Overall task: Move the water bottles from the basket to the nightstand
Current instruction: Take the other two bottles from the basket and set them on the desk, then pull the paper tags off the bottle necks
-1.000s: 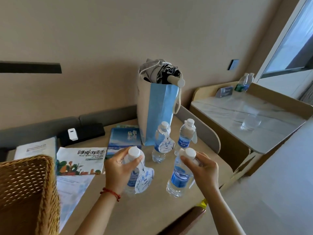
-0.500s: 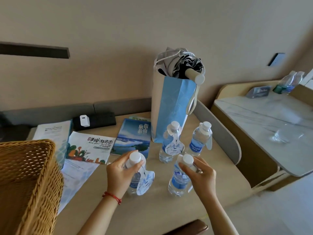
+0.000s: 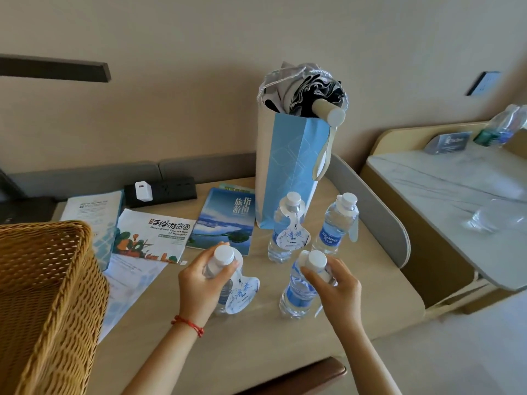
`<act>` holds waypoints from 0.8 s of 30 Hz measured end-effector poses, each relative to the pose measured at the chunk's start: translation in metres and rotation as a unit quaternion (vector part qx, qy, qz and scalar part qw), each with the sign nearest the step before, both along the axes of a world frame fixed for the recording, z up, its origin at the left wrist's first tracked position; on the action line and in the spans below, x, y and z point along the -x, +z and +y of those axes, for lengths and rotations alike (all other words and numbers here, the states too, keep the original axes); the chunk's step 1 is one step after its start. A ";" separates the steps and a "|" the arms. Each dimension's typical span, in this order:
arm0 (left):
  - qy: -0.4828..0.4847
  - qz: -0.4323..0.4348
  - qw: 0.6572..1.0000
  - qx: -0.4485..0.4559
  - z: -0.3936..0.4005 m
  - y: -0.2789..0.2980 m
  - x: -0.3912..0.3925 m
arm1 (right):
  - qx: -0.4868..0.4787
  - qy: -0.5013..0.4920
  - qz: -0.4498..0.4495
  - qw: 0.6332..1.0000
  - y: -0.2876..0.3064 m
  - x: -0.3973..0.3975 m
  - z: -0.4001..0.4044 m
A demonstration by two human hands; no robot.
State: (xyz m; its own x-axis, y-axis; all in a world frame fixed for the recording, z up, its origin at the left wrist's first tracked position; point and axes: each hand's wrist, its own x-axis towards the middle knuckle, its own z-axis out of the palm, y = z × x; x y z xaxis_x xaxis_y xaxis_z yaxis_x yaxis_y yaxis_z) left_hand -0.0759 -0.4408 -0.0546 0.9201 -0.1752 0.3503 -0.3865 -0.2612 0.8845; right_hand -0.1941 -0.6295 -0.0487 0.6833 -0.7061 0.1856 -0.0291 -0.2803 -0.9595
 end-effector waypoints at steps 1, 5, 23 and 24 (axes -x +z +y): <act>0.001 0.009 1.000 0.004 0.000 0.000 0.000 | 0.000 -0.001 0.002 1.000 -0.001 0.000 0.000; -0.005 0.029 1.000 0.010 0.001 0.002 0.002 | -0.002 0.001 0.007 1.000 -0.001 0.001 -0.001; -0.194 0.028 0.981 0.001 -0.061 0.018 0.062 | -0.025 0.063 0.080 0.995 0.020 0.010 -0.054; -0.203 0.071 0.977 -0.002 -0.066 0.009 0.061 | -0.033 0.070 0.093 0.993 0.020 0.009 -0.055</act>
State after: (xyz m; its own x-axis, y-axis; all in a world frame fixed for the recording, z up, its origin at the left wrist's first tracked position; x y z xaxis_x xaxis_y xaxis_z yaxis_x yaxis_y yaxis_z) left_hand -0.1367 -0.5068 -0.0457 0.8133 -0.5371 0.2237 -0.3333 -0.1149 0.9358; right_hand -0.2029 -0.6848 -0.0286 0.7939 -0.6080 0.0035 -0.1720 -0.2302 -0.9578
